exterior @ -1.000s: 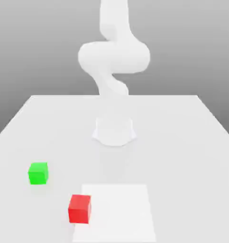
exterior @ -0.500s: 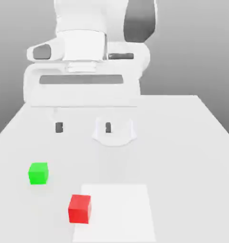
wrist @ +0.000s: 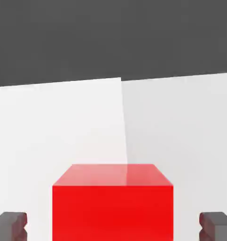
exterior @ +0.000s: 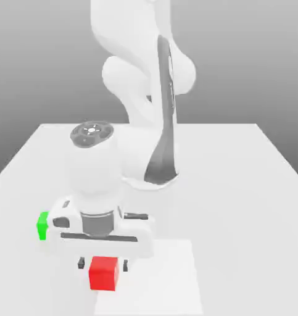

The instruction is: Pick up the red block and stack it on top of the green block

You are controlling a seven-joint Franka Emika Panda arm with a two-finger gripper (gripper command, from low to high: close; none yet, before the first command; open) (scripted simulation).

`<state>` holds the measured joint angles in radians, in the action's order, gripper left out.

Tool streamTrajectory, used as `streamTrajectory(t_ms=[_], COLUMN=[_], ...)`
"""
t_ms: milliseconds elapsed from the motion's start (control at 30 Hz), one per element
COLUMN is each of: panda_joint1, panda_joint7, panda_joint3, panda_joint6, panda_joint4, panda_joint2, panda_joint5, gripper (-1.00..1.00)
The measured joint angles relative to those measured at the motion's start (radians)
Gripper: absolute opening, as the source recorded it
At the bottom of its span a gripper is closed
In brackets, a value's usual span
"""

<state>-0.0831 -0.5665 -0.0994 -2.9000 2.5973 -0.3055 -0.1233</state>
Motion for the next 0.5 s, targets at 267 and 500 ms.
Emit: streamTrajectory(t_ms=[267,500], panda_joint1=[0.009,-0.059], panda_joint7=[-0.03,-0.126], panda_joint3=[-0.017,-0.084], panda_joint6=[0.069,0.174], panda_joint4=[0.013,0.076], panda_joint2=[0.083,0.251], panda_joint5=[0.041,0.079], gripper=[-1.0,-1.0])
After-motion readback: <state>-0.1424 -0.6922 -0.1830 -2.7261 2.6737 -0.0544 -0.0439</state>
